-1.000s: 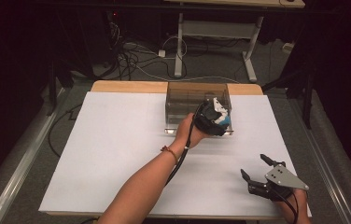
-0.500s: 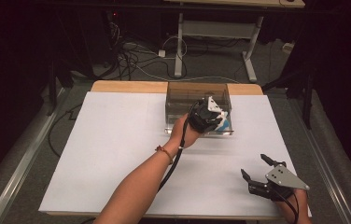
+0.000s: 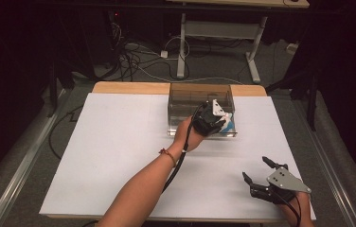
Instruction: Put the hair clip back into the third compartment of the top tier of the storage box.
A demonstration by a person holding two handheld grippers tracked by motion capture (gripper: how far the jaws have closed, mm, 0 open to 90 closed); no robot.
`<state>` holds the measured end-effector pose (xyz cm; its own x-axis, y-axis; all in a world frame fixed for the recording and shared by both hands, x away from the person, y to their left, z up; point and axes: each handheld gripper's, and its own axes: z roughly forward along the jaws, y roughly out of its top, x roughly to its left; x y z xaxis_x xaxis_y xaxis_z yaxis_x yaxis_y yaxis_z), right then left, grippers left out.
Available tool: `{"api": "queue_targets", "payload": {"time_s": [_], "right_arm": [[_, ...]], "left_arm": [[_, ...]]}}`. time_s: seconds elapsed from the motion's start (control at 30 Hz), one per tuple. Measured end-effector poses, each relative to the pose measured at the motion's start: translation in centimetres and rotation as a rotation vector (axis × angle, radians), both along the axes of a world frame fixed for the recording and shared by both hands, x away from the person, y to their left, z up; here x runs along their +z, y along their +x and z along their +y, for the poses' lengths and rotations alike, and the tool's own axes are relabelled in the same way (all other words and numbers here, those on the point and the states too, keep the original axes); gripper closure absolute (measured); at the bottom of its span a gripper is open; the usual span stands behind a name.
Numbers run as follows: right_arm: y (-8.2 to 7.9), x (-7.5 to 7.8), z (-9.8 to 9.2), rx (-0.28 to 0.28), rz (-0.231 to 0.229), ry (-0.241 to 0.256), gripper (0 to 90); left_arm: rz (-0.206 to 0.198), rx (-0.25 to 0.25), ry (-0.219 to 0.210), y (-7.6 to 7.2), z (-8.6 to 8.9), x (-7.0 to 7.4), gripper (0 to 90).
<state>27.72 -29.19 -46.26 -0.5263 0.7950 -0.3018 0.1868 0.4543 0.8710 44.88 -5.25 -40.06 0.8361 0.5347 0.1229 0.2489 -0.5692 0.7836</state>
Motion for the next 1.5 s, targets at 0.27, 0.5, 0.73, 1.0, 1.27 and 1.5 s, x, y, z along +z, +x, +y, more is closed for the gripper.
{"api": "queue_targets", "payload": {"time_s": [0.27,0.5,0.73,1.0,1.27,1.5], "right_arm": [[0.0,-0.1,0.3,0.005,0.004,-0.001,17.4],[0.0,-0.2,0.6,0.017,0.009,-0.009,17.4],[0.1,-0.5,0.7,0.02,0.019,-0.018,17.5],[0.0,-0.5,0.8,0.028,0.018,-0.017,17.5],[0.0,-0.5,0.6,0.029,0.015,-0.017,17.5],[0.0,-0.5,0.6,0.031,0.02,-0.013,17.6]], "left_arm": [[-0.024,-0.012,0.006,-0.1,0.7,0.2,73.5],[-0.04,-0.007,0.001,-0.2,1.2,0.3,73.4],[-0.059,-0.01,0.003,-0.3,1.7,0.5,70.6],[-0.097,-0.017,-0.004,-0.5,2.2,0.9,66.1],[-0.12,-0.031,0.013,-0.7,2.2,0.8,50.0],[-0.147,-0.011,0.007,-1.0,2.1,0.6,28.5]]}}
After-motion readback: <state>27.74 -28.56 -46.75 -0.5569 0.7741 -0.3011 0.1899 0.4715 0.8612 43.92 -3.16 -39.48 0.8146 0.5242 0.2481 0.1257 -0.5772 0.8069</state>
